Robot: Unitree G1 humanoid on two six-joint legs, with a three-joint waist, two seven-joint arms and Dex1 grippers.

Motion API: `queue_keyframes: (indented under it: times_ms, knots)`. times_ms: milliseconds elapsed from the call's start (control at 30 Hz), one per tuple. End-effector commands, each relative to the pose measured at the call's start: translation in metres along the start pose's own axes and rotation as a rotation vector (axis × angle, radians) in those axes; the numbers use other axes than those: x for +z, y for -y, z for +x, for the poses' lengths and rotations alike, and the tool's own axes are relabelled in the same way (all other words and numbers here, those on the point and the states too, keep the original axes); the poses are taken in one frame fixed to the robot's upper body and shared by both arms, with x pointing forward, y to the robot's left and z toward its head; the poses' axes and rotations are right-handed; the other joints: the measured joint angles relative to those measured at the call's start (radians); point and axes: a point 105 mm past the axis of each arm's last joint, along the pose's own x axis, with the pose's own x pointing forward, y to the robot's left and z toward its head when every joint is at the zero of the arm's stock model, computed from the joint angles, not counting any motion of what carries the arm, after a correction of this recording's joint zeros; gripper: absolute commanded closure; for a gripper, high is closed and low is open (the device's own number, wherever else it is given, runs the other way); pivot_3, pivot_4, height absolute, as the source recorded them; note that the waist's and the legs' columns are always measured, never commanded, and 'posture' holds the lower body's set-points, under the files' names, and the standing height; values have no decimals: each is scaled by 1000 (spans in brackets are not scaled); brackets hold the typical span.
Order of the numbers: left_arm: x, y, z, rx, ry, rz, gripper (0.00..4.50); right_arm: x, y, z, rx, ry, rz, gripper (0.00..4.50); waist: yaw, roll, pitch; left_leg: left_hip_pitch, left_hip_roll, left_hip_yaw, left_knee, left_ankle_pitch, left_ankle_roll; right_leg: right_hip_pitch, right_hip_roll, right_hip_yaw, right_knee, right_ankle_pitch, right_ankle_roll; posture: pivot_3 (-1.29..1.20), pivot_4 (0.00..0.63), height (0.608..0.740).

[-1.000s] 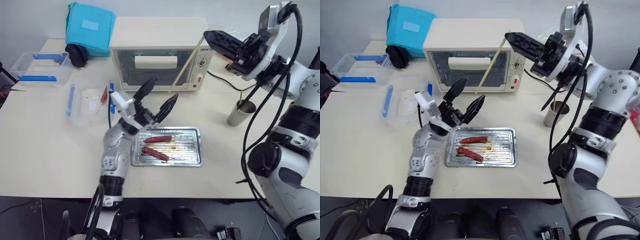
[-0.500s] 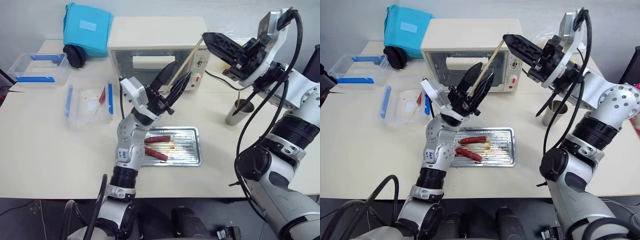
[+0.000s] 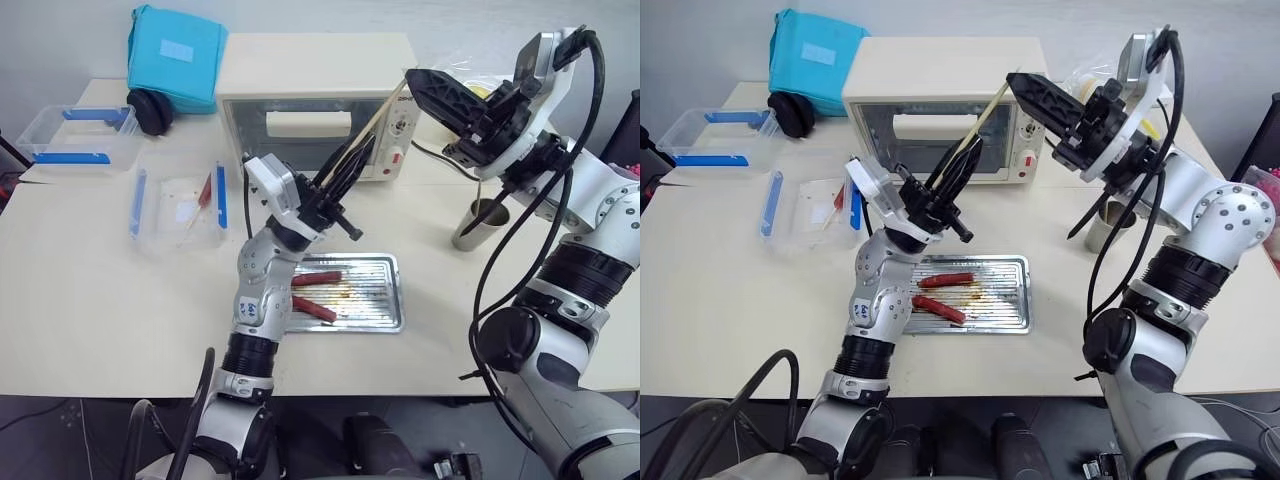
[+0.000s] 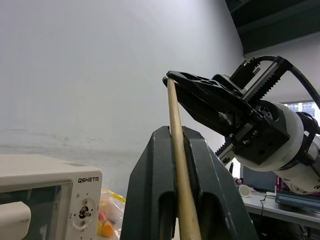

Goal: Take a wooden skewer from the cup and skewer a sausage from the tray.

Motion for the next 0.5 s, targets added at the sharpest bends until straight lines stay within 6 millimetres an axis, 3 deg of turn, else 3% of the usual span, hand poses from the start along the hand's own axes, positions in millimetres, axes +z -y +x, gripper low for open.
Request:
queue_keyframes:
  times_ms: [33, 100, 167, 300, 500]
  knots:
    - [11, 4, 5, -11, 40, -2, 4486, -3, -12, 0, 46, -28, -14, 4500, 0, 0, 0, 0, 0, 0, 0, 0, 0, 0, 0, 0, 0, 0, 0, 0, 150, 740]
    - [12, 3, 4, -11, 34, -6, 4486, -7, -16, -2, 65, -63, -21, 4500, 0, 0, 0, 0, 0, 0, 0, 0, 0, 0, 0, 0, 0, 0, 0, 0, 150, 740]
    - [14, 1, 3, -13, 28, -6, 4500, -14, -22, -5, 84, -118, -57, 3864, 0, 0, 0, 0, 0, 0, -1, 0, 0, 0, 0, 0, 0, 0, 0, 0, 150, 740]
    - [20, -5, -11, -21, -24, 10, 4500, -8, 8, -28, -129, -126, -138, 2567, 0, 0, 0, 0, 0, 0, -2, 0, 0, 0, 0, 1, -1, 0, 0, 0, 150, 740]
    - [38, -26, -69, -21, -214, 83, 4500, -11, 38, -87, -304, -249, -335, 610, 1, 0, 0, 0, 0, 0, -5, 0, 0, 0, 0, 0, -4, 0, 0, 0, 150, 740]
